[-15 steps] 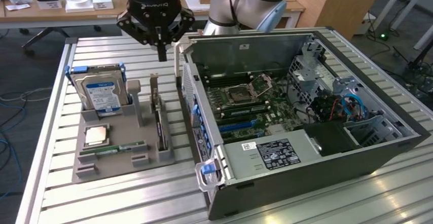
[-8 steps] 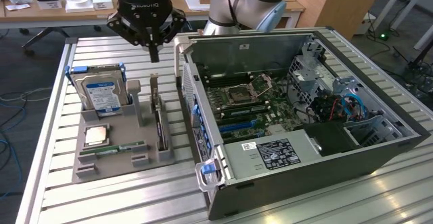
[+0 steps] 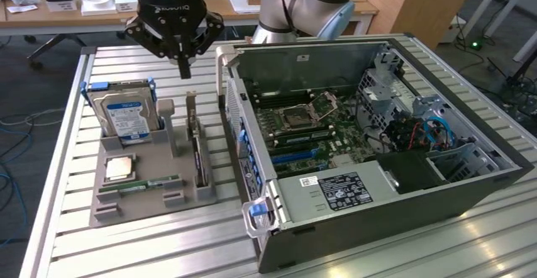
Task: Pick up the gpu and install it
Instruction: 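Reach for the gpu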
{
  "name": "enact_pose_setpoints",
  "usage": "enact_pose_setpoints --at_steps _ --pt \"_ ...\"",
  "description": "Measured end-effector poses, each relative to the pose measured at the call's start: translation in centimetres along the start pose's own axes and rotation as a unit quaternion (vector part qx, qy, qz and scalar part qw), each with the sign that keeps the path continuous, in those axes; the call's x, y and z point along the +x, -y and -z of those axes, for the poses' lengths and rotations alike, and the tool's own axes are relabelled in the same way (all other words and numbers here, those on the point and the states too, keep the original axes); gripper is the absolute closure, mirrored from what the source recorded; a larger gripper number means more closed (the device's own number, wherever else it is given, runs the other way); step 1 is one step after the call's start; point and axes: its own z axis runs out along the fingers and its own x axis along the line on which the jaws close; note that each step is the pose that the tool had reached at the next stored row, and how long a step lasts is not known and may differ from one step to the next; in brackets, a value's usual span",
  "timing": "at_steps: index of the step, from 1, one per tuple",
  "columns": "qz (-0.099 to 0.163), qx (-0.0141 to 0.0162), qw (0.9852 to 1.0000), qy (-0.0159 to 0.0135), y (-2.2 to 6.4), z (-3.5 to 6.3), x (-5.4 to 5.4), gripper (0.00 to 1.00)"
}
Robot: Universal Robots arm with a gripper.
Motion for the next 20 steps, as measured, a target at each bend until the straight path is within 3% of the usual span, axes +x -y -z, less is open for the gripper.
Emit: enact_pose_setpoints --at_steps 4,15,20 --pt "0.0 0.0001 1.0 -0.0013 0.02 -0.02 0.16 0.89" --pt "0.0 0.0001 1.0 -0.0013 0.07 -0.02 0.18 0.89" --pt "0.0 0.0001 1.0 -0.0013 0.94 0.02 0.12 0.89"
